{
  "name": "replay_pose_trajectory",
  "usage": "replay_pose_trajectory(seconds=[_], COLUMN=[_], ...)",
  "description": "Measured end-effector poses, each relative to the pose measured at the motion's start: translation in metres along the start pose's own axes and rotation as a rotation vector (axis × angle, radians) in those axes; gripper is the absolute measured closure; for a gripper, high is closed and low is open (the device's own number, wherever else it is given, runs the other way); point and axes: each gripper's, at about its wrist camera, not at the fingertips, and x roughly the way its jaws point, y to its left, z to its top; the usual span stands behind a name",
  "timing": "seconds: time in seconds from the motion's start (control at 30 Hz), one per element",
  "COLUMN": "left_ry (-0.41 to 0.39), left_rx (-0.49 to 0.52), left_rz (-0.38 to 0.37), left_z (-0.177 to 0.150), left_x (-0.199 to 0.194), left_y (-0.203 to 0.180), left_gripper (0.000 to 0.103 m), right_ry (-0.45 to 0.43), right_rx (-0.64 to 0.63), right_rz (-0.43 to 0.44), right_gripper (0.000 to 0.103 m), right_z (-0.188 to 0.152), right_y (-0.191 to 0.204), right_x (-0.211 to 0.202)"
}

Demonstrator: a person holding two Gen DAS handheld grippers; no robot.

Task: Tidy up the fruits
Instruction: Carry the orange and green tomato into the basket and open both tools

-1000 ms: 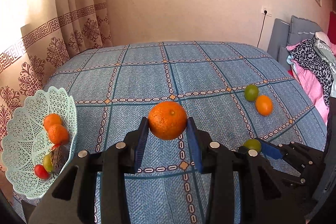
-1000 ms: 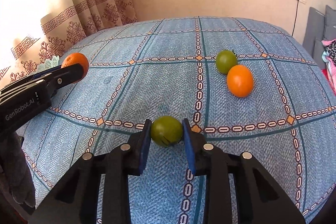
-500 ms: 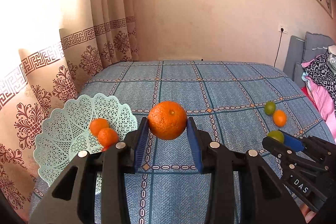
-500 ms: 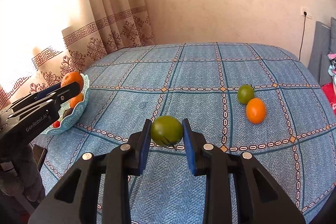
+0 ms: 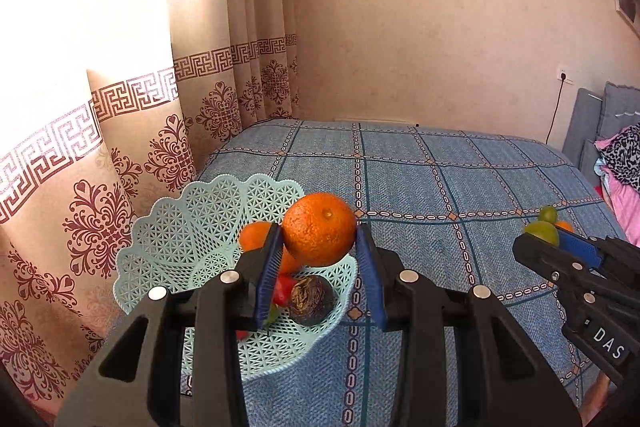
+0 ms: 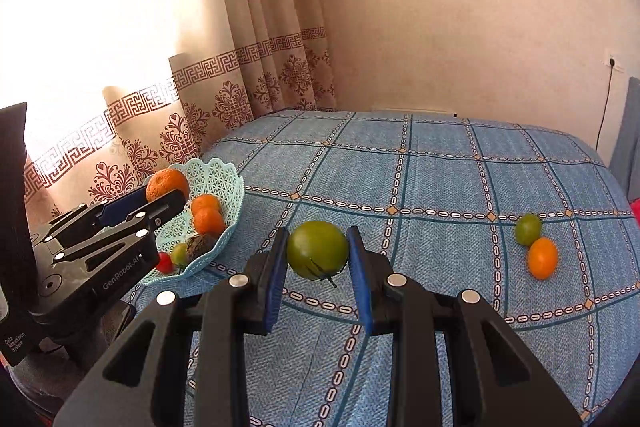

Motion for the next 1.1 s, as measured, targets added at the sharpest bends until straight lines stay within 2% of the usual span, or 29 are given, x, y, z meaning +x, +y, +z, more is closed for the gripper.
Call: replay_pose_trajectory(seconds=[0.37,0.93,1.0,1.07,1.1], left_ry=[0.013,0.037,0.034,0.018,0.010], left_rx=[-0.064,-0.171,-0.193,-0.220,-0.231], left_rz=[0.039,0.068,0.068,0.083,0.089], left_z=[-0.005,-0.014,-0.012,-0.009,-0.008], left_x=[0.005,0.010,0.010,0.006,0.005], left_y=[0.044,0.085,0.093,0.102,0.106], left_gripper=[0.065,0.063,0.059,0.046,0.045], right_ry=[0.017,0.075,0.079,0.084,0.087], right_rx=[-0.056,-0.075,-0.077,-0.077,-0.079], right_rz=[0.051,0.103,0.110,0.118,0.121], right_gripper=[0.074,0.074,0.074,0.074,0.074], right_z=[0.012,0.025,0.025,0.024,0.023], right_y=[0.049,0.092,0.094,0.098,0.100], right_x=[0.024,0.072,0.074,0.076,0.077])
